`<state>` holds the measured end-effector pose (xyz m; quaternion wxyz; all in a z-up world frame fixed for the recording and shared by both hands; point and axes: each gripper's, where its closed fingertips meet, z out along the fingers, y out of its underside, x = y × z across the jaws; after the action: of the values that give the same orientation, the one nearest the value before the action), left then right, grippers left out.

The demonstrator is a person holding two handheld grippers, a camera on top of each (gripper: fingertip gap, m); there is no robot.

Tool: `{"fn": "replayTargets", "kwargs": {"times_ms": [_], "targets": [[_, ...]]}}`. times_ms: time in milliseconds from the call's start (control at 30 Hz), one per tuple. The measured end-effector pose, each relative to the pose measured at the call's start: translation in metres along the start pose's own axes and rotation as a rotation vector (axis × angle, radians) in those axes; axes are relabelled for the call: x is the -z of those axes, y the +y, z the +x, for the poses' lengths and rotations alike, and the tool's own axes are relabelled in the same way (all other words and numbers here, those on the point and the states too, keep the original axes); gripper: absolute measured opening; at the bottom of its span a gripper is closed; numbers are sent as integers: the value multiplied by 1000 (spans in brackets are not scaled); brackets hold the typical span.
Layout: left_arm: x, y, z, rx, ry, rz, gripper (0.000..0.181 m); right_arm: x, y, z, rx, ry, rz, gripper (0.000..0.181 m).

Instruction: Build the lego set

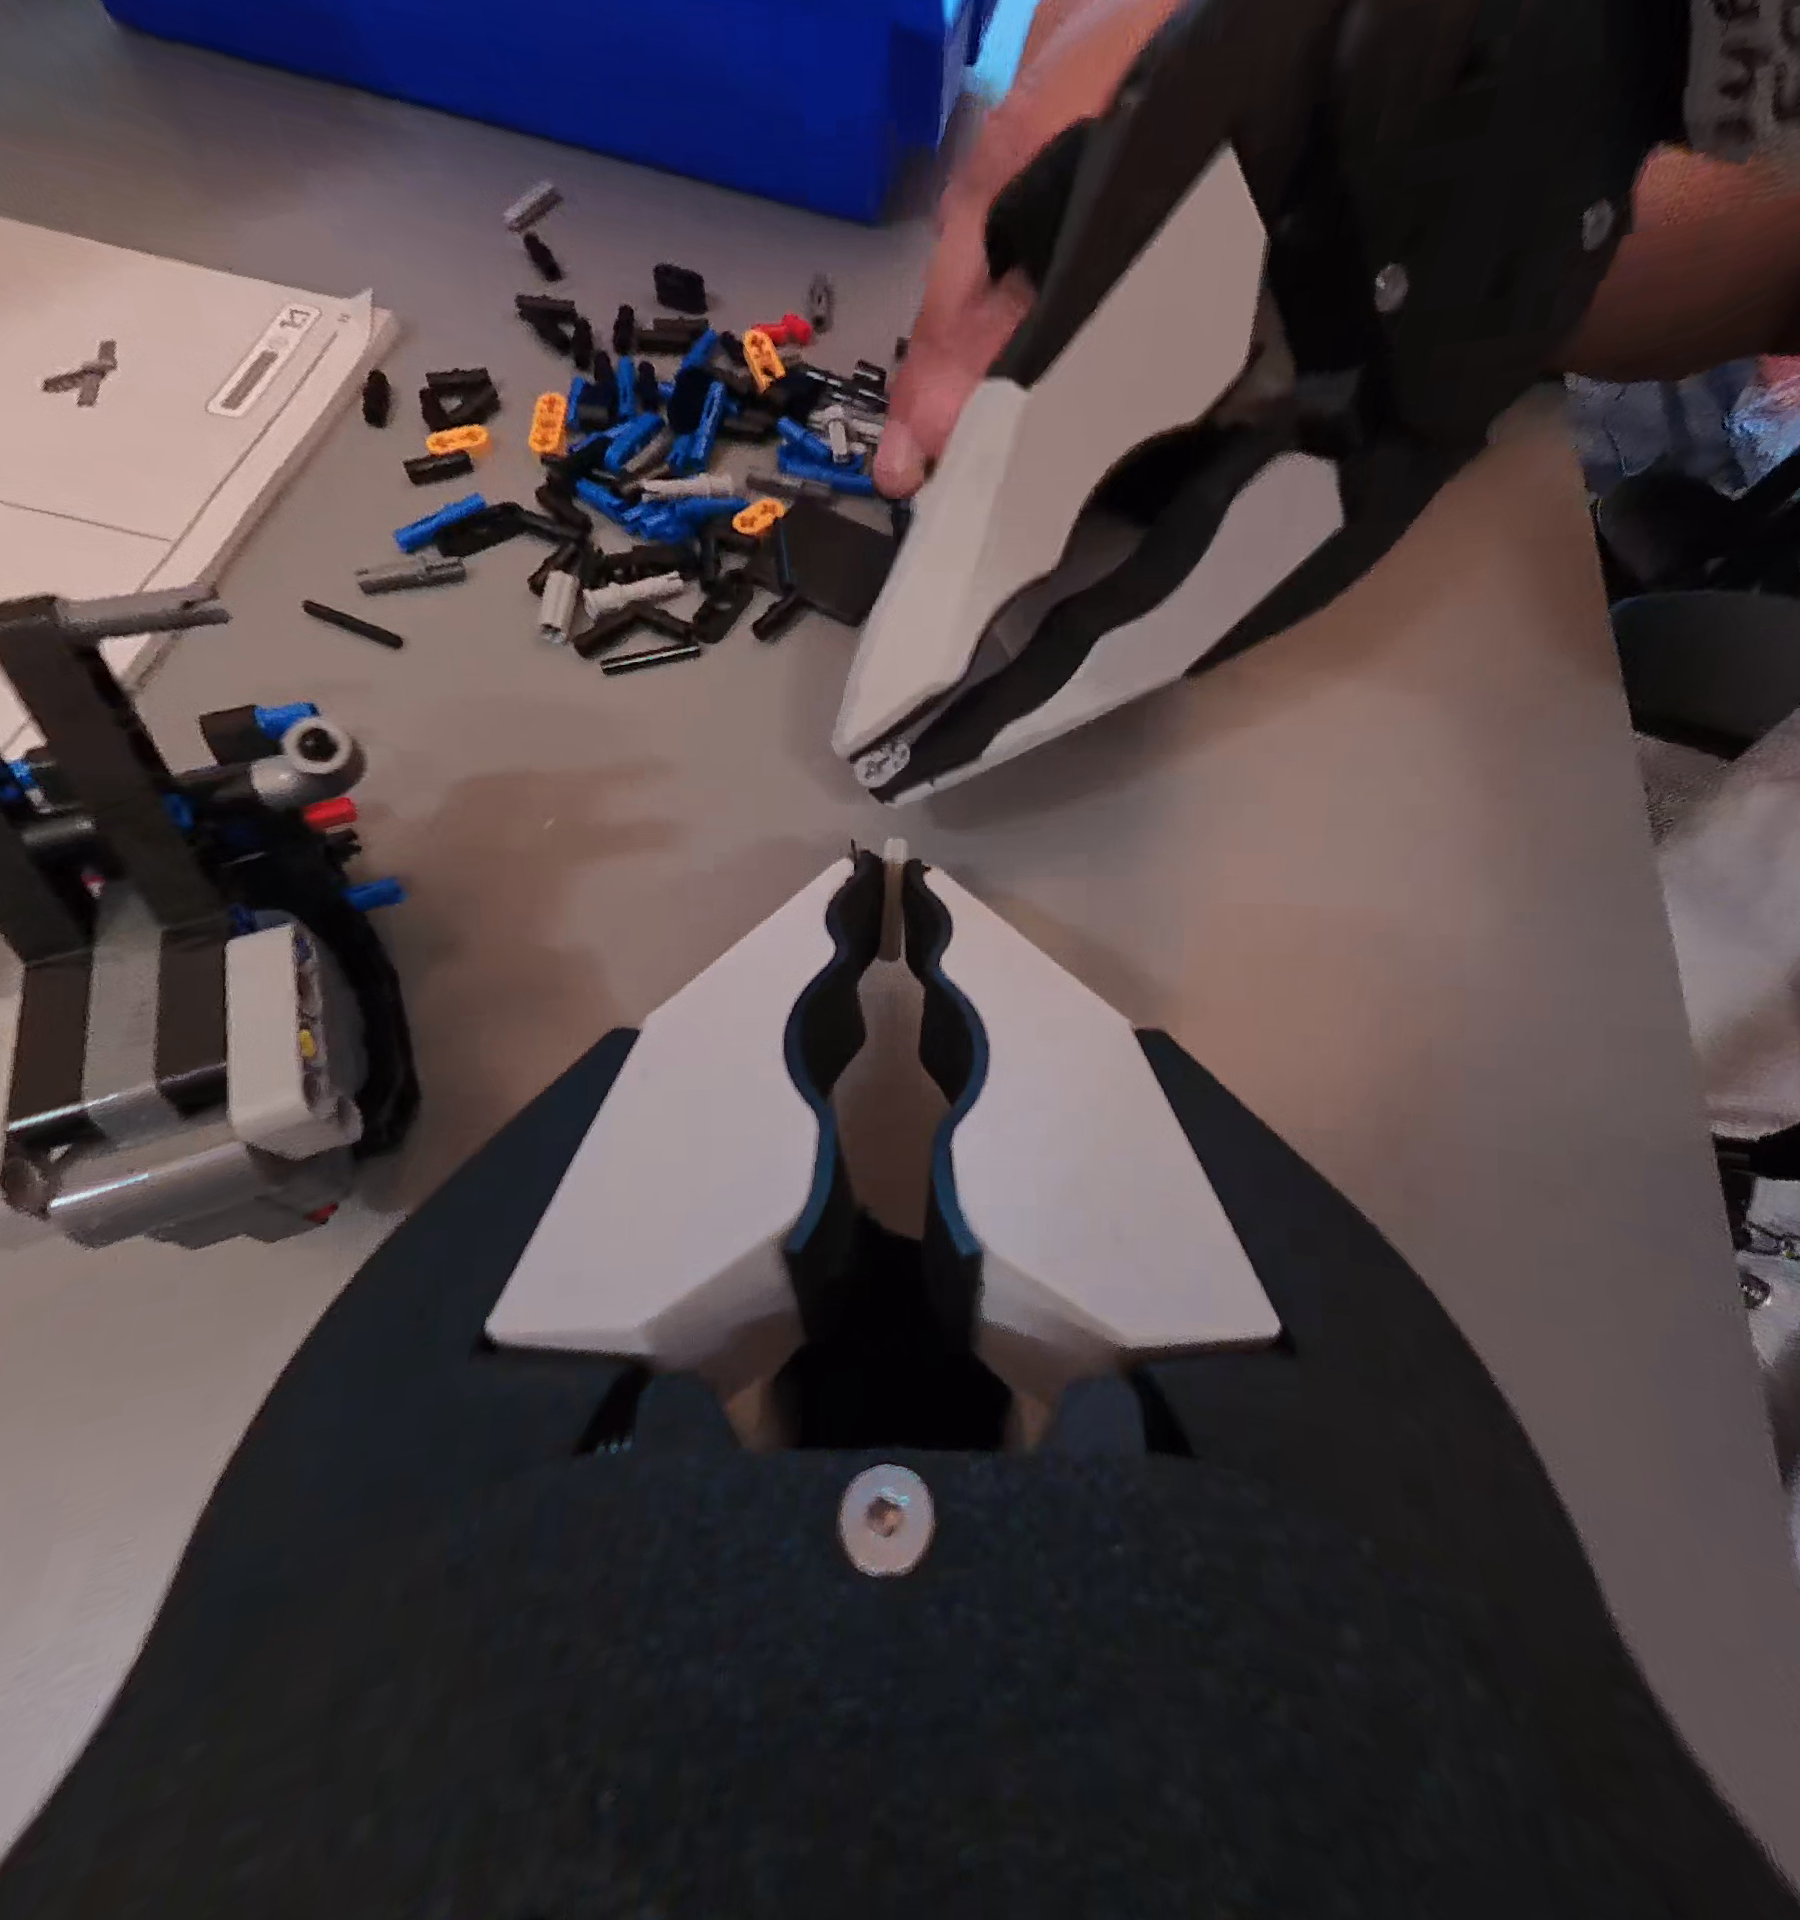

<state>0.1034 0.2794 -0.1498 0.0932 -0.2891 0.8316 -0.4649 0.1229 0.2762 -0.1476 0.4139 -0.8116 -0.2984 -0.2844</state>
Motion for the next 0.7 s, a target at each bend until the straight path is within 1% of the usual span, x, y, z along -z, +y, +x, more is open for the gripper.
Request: {"fn": "replayTargets", "kwargs": {"times_ms": [33, 167, 233, 400, 700], "targets": [[0, 0, -1, 18, 2, 3, 2, -1, 0, -2, 21, 3, -12, 7], [0, 0, -2, 33, 13, 2, 2, -5, -1, -4, 87, 37, -57, 7], [-2, 2, -4, 22, -12, -14, 2, -7, -2, -5, 102, 45, -65, 7], [-2, 2, -5, 35, -13, -12, 2, -9, -6, -6, 108, 50, -69, 7], [-5, 6, -5, 32, -25, -48, 2, -12, -4, -9, 124, 41, -84, 7]]}}
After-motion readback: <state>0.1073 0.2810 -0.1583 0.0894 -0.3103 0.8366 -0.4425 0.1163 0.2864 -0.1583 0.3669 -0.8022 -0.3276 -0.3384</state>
